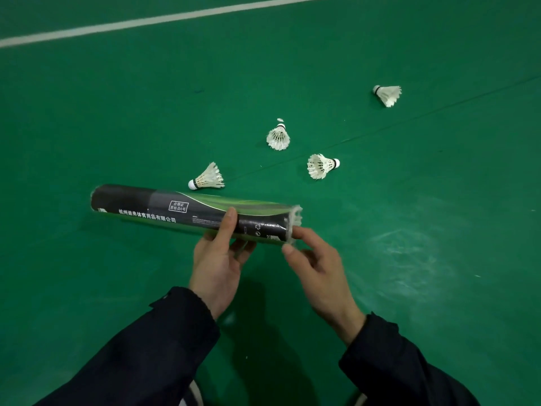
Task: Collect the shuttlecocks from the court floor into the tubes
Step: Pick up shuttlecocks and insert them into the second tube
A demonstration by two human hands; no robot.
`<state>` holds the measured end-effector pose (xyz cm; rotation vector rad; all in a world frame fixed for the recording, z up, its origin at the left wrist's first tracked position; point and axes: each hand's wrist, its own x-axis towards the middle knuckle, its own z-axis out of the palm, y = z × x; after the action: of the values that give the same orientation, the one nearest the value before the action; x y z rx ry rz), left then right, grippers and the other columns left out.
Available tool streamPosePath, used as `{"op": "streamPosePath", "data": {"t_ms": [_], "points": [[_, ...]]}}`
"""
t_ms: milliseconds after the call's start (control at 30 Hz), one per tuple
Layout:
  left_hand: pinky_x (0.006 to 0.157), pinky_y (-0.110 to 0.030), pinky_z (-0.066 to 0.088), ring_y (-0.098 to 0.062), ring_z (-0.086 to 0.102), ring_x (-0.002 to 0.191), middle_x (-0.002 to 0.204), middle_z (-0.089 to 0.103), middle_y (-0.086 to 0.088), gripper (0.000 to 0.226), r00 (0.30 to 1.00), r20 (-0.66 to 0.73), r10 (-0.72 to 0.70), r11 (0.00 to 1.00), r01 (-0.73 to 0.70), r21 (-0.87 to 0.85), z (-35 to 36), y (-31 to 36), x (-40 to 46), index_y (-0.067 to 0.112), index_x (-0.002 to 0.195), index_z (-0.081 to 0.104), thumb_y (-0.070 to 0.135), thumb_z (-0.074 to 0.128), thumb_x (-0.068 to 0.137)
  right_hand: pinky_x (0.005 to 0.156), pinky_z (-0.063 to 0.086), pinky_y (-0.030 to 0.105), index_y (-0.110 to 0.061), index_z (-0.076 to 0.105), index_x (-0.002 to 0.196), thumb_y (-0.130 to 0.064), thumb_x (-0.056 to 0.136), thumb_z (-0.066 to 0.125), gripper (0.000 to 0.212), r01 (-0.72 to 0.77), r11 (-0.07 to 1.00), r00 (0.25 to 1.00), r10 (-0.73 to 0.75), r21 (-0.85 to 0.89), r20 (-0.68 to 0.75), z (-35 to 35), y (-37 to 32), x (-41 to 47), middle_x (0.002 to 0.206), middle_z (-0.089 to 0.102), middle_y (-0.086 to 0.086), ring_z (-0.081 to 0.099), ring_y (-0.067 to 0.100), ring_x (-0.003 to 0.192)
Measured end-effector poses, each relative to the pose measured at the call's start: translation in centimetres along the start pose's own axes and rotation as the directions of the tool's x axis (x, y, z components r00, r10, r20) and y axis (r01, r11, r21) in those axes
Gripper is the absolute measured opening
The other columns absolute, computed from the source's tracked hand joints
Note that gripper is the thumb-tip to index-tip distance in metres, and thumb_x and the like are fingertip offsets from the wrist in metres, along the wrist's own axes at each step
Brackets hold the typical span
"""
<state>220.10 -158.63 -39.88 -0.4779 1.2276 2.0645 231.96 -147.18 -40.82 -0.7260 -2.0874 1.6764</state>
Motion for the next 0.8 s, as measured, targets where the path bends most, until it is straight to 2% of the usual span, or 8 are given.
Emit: {"op": "streamPosePath", "data": {"t_ms": [100,200,267,333,400,500,667,800], "points": [[0.090,-0.034,0.059,-0.031,0.068,0.121,0.134,0.068,-0.021,0.063,1.000,0.024,-0.001,1.000,0.001,0.006,0.2,-0.5,-0.5,-0.002,0.138,0.056,0.033,0.072,0.088,0.071,0.055,0.041,-0.027,0.074,0.110,-0.028,0.098,0.061,0.018,-0.031,1.000,0.994,0.030,0.000,0.106,0.3,-0.8,0.4,0.086,0.076,0.000,0.069,0.020,0.076],[0.095,-0.037,0.058,-0.034,0.066,0.125,0.135,0.068,-0.022,0.063,0.998,0.065,-0.004,0.999,0.001,0.047,-0.2,-1.3,-1.0,-0.002,0.139,0.055,0.035,0.070,0.090,0.044,0.039,0.018,-0.038,0.073,0.094,-0.011,0.102,0.055,0.034,-0.235,0.964,0.927,0.182,0.128,0.327,-0.2,-1.7,0.5,0.046,0.053,-0.014,0.047,0.000,0.042],[0.099,-0.041,0.056,-0.038,0.063,0.128,0.134,0.068,-0.022,0.061,0.998,0.066,-0.009,0.998,0.004,0.070,-0.5,-1.6,-1.2,-0.001,0.138,0.056,0.035,0.069,0.090,0.041,0.035,0.020,-0.039,0.069,0.112,-0.012,0.101,0.057,0.032,-0.274,0.959,0.888,0.225,0.070,0.400,-0.5,-1.5,0.7,0.041,0.044,-0.010,0.040,0.006,0.037],[0.097,-0.040,0.056,-0.038,0.064,0.126,0.133,0.069,-0.021,0.062,0.999,0.048,-0.009,0.998,0.006,0.070,-0.5,-1.5,-1.3,-0.003,0.137,0.057,0.034,0.070,0.088,0.046,0.043,0.020,-0.032,0.068,0.117,-0.010,0.097,0.064,0.030,-0.240,0.969,0.917,0.205,0.063,0.341,-0.1,-1.4,0.8,0.049,0.056,-0.009,0.050,0.008,0.043],[0.090,-0.036,0.061,-0.033,0.069,0.116,0.127,0.071,-0.020,0.062,1.000,0.015,-0.013,0.999,0.013,0.033,-0.3,-1.0,-1.1,-0.004,0.133,0.060,0.033,0.073,0.084,0.071,0.054,0.021,-0.023,0.070,0.116,-0.004,0.089,0.073,0.033,-0.182,0.972,0.976,0.161,0.147,0.144,0.5,-1.3,0.9,0.081,0.076,-0.011,0.071,0.008,0.074],[0.085,-0.033,0.062,-0.027,0.070,0.109,0.118,0.073,-0.014,0.054,1.000,0.014,0.000,1.000,0.000,0.010,-0.5,-0.2,-0.9,0.003,0.127,0.063,0.031,0.074,0.083,0.091,0.051,0.019,-0.016,0.072,0.116,0.001,0.088,0.072,0.033,-0.149,0.971,0.988,0.137,0.189,0.078,1.3,-1.8,0.6,0.110,0.078,-0.006,0.071,0.006,0.102],[0.085,-0.031,0.061,-0.024,0.070,0.110,0.119,0.073,-0.011,0.060,0.998,0.048,0.028,0.999,-0.029,0.014,-1.1,0.8,-1.4,0.005,0.132,0.060,0.033,0.074,0.081,0.044,0.037,0.010,-0.004,0.066,0.122,0.001,0.098,0.059,0.026,-0.273,0.930,0.947,0.214,0.247,0.241,1.9,-3.3,0.9,0.055,0.059,-0.017,0.051,-0.001,0.041],[0.091,-0.034,0.058,-0.028,0.068,0.121,0.131,0.071,-0.015,0.064,0.995,0.103,0.006,0.999,-0.010,0.038,-2.2,1.4,-1.0,0.002,0.138,0.056,0.033,0.072,0.085,0.041,0.025,0.029,-0.026,0.073,0.110,-0.018,0.096,0.063,0.020,-0.370,0.921,0.883,0.308,0.121,0.354,2.6,-3.2,1.5,0.043,0.041,-0.002,0.032,0.014,0.035]]}}
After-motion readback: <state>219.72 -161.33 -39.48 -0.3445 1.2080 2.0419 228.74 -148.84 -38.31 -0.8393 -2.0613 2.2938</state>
